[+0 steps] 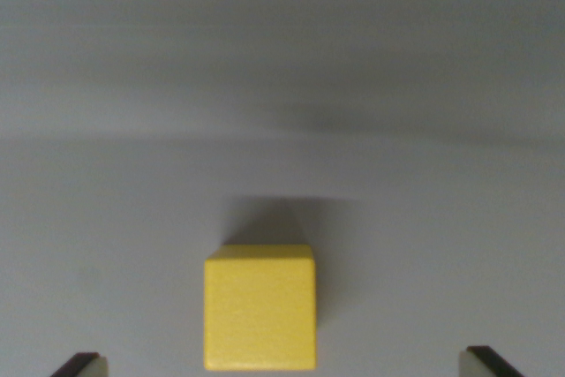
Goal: Pick yellow cube
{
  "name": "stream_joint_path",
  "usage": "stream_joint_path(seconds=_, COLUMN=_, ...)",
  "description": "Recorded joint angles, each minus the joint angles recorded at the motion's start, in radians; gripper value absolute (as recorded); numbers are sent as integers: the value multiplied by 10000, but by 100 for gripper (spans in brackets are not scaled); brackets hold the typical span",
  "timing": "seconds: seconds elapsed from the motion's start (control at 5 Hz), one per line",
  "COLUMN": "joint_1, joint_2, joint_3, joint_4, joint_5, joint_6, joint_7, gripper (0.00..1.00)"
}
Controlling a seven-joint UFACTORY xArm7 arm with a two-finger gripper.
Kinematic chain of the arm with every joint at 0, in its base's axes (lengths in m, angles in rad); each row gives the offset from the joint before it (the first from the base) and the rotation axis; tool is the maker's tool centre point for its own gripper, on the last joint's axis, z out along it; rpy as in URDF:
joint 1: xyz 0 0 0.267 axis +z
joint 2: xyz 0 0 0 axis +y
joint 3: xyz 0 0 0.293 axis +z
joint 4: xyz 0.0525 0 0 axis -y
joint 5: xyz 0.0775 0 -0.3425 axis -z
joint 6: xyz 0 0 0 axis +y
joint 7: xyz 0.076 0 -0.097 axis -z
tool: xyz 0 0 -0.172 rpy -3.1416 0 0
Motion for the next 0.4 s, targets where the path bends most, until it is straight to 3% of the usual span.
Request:
stream_joint_path(seconds=0.2, joint_1=23, joint_2=267, joint_3=25, joint_4=-160, joint_5=34, joint_6=-431, joint_7=12, gripper=0)
stream_joint_path(seconds=0.4, joint_1=23, joint_2=267, joint_3=25, joint_4=-160, joint_5=34, joint_6=-431, joint_7=12, gripper=0)
